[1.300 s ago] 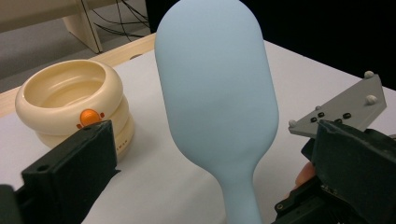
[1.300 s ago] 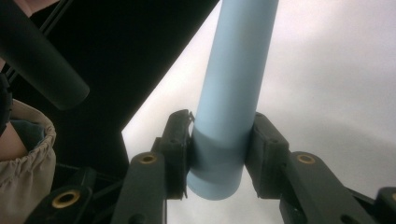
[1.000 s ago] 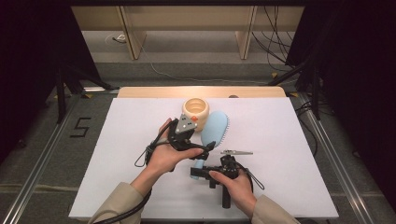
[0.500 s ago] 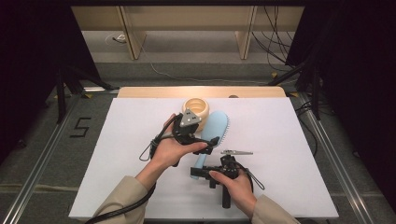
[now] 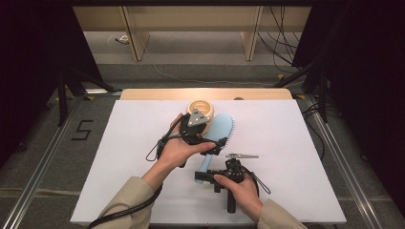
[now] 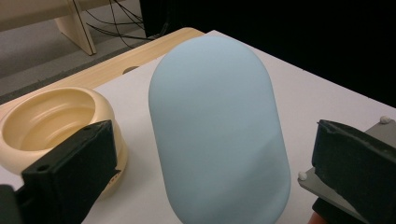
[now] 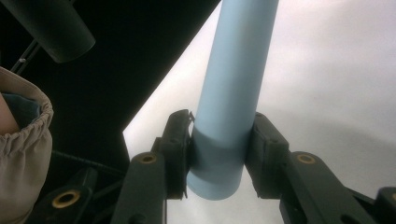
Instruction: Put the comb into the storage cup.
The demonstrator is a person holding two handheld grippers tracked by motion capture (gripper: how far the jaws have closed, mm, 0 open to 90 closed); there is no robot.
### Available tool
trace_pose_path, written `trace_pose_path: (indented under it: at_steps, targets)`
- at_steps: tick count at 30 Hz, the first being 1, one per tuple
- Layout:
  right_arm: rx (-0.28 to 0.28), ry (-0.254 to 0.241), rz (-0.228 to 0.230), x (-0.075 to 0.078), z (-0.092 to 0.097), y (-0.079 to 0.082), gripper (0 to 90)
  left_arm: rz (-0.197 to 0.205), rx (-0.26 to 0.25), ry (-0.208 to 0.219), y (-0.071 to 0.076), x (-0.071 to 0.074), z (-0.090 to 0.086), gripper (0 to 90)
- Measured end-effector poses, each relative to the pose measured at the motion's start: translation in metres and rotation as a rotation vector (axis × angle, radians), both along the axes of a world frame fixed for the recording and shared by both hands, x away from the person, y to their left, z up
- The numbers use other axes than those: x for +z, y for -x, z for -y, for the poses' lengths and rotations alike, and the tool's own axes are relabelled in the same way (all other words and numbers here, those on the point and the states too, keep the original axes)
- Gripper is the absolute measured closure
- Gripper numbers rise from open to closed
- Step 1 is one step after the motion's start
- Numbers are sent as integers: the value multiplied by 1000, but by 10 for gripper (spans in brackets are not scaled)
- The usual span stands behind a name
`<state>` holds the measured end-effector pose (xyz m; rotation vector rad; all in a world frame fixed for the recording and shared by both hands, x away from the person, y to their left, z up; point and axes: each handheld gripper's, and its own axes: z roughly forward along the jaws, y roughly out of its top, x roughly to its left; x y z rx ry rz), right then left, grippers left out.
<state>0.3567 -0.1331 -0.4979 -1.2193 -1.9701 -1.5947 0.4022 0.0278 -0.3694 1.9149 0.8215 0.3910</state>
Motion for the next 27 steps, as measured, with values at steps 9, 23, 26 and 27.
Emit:
trace_pose_path:
  at_steps: [9, 23, 26, 27]
  targets:
    - [-4, -2, -1, 0, 0, 0, 638, -7, -2, -2, -6, -1, 5, 0]
    - [-3, -2, -4, 1, 0, 0, 638, -17, -4, -1, -17, 1, 15, 0]
    - [-3, -2, -4, 0, 0, 0, 638, -17, -3, -6, -19, 1, 18, 0]
    - [-3, -2, -4, 0, 0, 0, 638, -20, -2, -5, -20, 1, 19, 0]
